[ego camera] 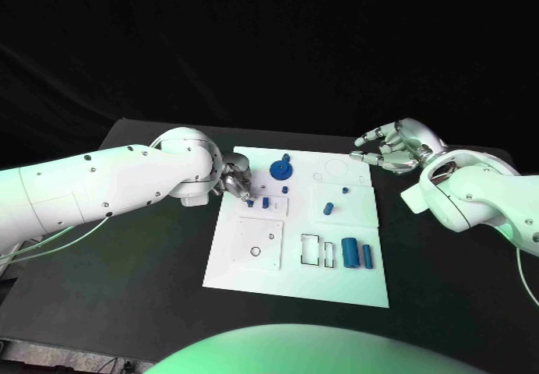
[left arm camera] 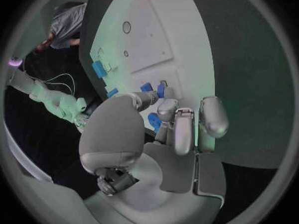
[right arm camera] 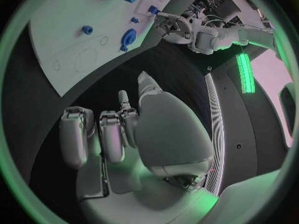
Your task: Assemble the parts on the task board
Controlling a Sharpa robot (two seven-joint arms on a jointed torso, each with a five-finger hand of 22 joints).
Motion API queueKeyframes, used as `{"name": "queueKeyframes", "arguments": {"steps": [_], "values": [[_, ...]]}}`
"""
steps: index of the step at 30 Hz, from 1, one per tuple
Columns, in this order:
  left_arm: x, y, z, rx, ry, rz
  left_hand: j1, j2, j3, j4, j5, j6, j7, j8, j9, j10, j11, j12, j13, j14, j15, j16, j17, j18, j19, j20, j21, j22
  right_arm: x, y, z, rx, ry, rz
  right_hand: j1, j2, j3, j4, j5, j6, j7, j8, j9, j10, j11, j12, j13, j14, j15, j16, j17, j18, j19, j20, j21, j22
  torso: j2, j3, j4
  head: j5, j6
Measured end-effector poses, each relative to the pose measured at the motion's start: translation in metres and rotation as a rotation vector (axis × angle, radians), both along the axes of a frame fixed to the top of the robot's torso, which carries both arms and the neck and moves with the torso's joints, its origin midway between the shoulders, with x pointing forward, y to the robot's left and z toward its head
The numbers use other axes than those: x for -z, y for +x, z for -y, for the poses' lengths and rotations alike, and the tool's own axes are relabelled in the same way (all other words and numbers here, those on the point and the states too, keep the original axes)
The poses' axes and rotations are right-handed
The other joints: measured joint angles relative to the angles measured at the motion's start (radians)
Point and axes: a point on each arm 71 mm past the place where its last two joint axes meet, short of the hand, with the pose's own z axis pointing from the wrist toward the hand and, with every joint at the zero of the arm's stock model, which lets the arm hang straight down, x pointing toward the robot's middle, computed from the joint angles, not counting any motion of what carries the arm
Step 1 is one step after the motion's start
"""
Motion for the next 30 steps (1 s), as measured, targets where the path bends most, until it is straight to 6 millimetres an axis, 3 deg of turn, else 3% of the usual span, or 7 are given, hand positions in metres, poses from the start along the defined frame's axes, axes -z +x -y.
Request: {"name": "queueKeyframes", "arguments": {"steps": [30], "values": [[0.0001,-0.0016,0.0004,0.015,0.015,-0.006,0.000,0.000,0.004,0.004,0.002,0.000,0.000,0.005,0.001,0.007,0.000,0.004,0.003,0.000,0.000,0.000,0.000,0.000,0.000,0.000,0.000,0.002,0.0001,0.0000,-0.0003,-0.001,0.000,0.000,0.000,0.000,0.000,0.000,0.000,0.000,0.000,0.000,0.000,0.000,0.000,0.000,0.000,0.000,0.000,0.000,0.001,0.000,0.000,0.000,0.000,0.000,0.000,-0.0006,0.0008,0.006,-0.004]]}}
